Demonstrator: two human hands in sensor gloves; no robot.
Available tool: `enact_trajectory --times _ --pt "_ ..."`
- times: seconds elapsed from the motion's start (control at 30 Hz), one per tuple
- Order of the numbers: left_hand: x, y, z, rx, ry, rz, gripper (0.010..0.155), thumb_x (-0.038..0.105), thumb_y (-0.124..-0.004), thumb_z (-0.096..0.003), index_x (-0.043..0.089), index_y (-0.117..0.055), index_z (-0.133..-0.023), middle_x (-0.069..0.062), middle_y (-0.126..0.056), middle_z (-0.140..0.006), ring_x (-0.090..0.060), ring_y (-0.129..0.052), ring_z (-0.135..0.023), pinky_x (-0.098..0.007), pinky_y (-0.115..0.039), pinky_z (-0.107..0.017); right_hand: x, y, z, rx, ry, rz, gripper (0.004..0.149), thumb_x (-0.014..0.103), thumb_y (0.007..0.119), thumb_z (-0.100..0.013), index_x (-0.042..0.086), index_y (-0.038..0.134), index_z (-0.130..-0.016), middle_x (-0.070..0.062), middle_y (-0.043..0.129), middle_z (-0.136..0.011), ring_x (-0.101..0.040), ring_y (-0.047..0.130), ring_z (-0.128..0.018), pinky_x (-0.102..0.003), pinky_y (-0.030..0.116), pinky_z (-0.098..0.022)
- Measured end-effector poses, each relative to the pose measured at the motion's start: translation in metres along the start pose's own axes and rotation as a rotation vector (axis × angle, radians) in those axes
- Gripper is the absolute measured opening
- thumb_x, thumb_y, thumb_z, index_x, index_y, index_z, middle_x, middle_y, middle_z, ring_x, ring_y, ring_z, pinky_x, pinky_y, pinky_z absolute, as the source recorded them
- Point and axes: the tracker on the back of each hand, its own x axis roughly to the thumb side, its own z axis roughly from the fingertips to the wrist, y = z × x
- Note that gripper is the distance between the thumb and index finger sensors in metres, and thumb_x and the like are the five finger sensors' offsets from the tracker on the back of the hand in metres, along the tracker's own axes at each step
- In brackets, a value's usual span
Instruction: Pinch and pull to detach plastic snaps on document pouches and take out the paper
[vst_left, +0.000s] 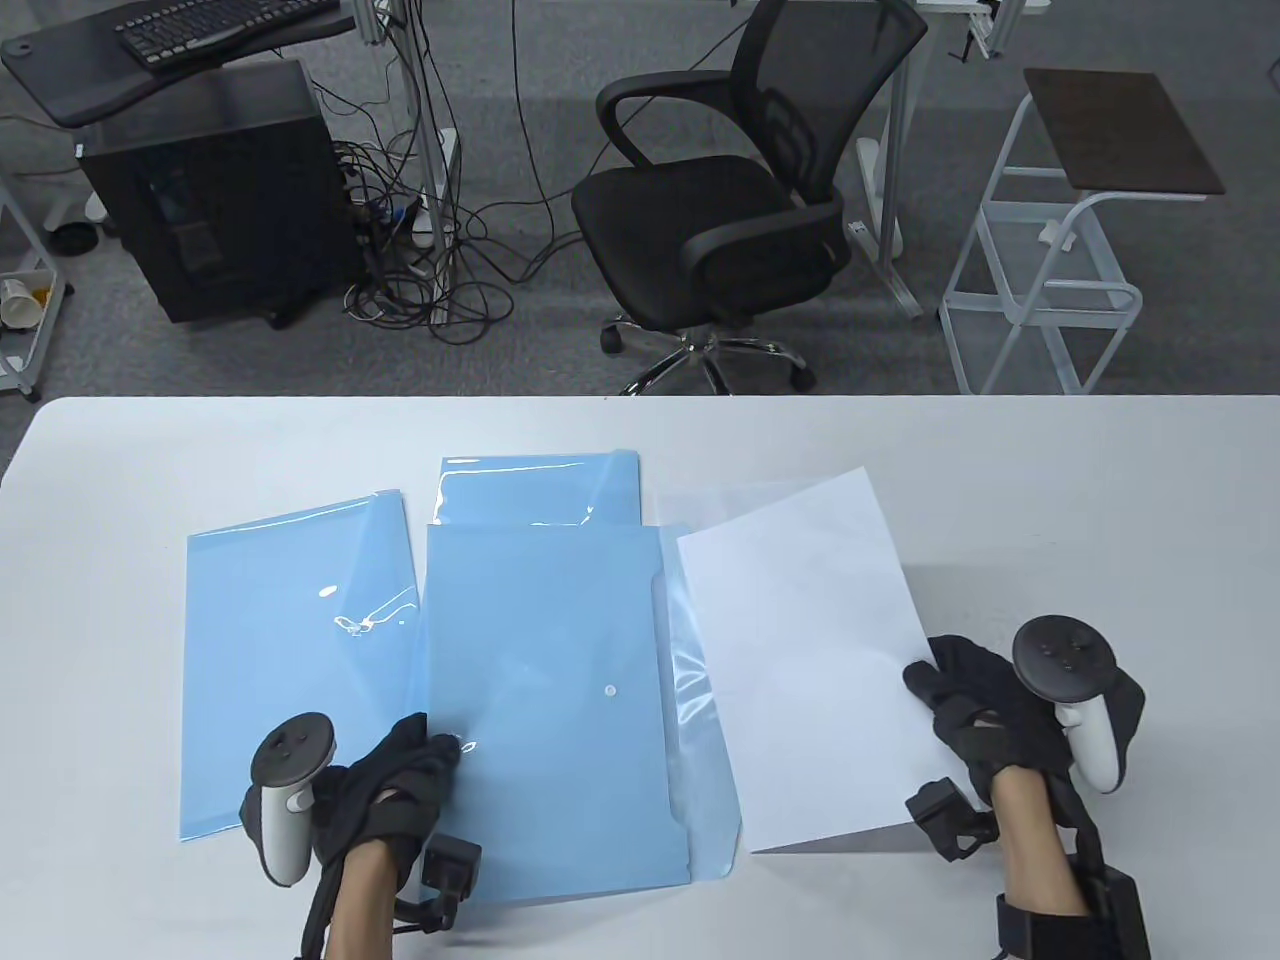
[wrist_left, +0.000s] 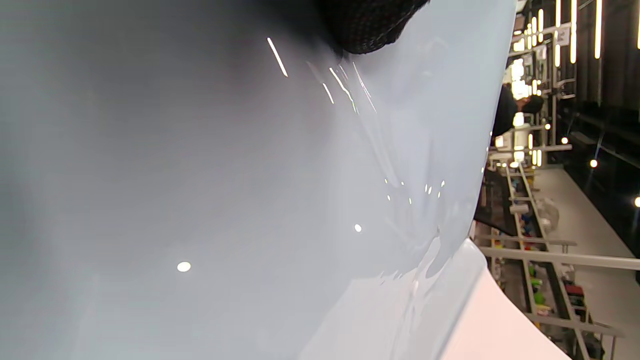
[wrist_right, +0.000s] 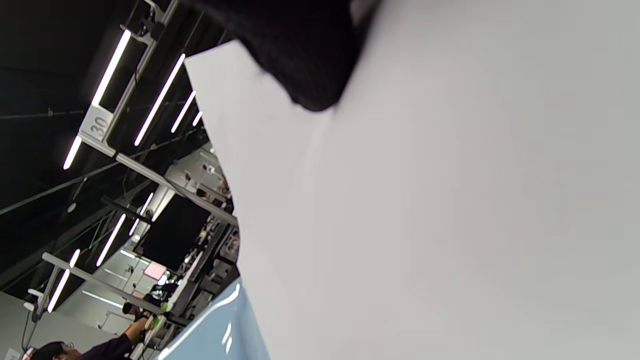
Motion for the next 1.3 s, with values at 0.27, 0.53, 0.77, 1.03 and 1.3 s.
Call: enact_trajectory --times 0.27,0.53,0.77,1.03,1.3 --pt "-0.004 0.003 -0.002 -0.015 0.044 0.019 0.044 0.023 -0.070 -0.0570 0.012 -0.067 -0.099 -0.009 -0.091 -0.084 -0.023 -0.106 -0.050 -0.034 -0.092 -0.037 -0.015 -0.047 -0.009 -0.146 0.027 -0.094 0.040 0.019 0.077 -0.053 0.006 0.080 -0.091 -0.013 0.101 -0.067 -0.029 0.103 -0.037 -0.047 0.090 -0.024" --pt "-0.007 -0.003 -0.005 -0.061 0.067 0.024 0.044 0.023 -0.070 -0.0571 0.011 -0.067 -0.099 -0.009 -0.092 -0.083 -0.022 -0.106 -0.049 -0.033 -0.093 -0.036 -0.038 -0.025 -0.036 -0.141 0.074 -0.068 0.040 0.020 0.077 -0.053 0.007 0.080 -0.092 -0.012 0.101 -0.067 -0.028 0.103 -0.038 -0.047 0.090 -0.024" --pt "-0.007 -0.004 -0.006 -0.073 0.068 0.027 0.044 0.023 -0.070 -0.0571 0.010 -0.067 -0.099 -0.009 -0.092 -0.083 -0.023 -0.106 -0.049 -0.033 -0.093 -0.036 -0.037 0.014 -0.062 -0.057 0.056 -0.065 0.041 0.020 0.075 -0.054 0.007 0.079 -0.092 -0.011 0.100 -0.066 -0.027 0.102 -0.037 -0.046 0.090 -0.024" --pt "-0.006 -0.006 -0.008 -0.089 0.076 0.028 0.044 0.023 -0.070 -0.0573 0.009 -0.067 -0.099 -0.009 -0.092 -0.082 -0.022 -0.106 -0.048 -0.033 -0.093 -0.035 -0.023 0.045 -0.089 0.018 0.034 -0.022 0.042 0.020 0.074 -0.054 0.007 0.078 -0.093 -0.010 0.100 -0.066 -0.027 0.102 -0.037 -0.046 0.089 -0.024" --pt "-0.005 -0.008 -0.008 -0.100 0.081 0.026 0.044 0.023 -0.070 -0.0574 0.009 -0.066 -0.099 -0.009 -0.092 -0.082 -0.022 -0.106 -0.048 -0.033 -0.093 -0.035 -0.019 0.070 -0.114 0.060 0.050 -0.038 0.042 0.021 0.073 -0.054 0.007 0.078 -0.094 -0.010 0.100 -0.065 -0.027 0.102 -0.037 -0.047 0.089 -0.024"
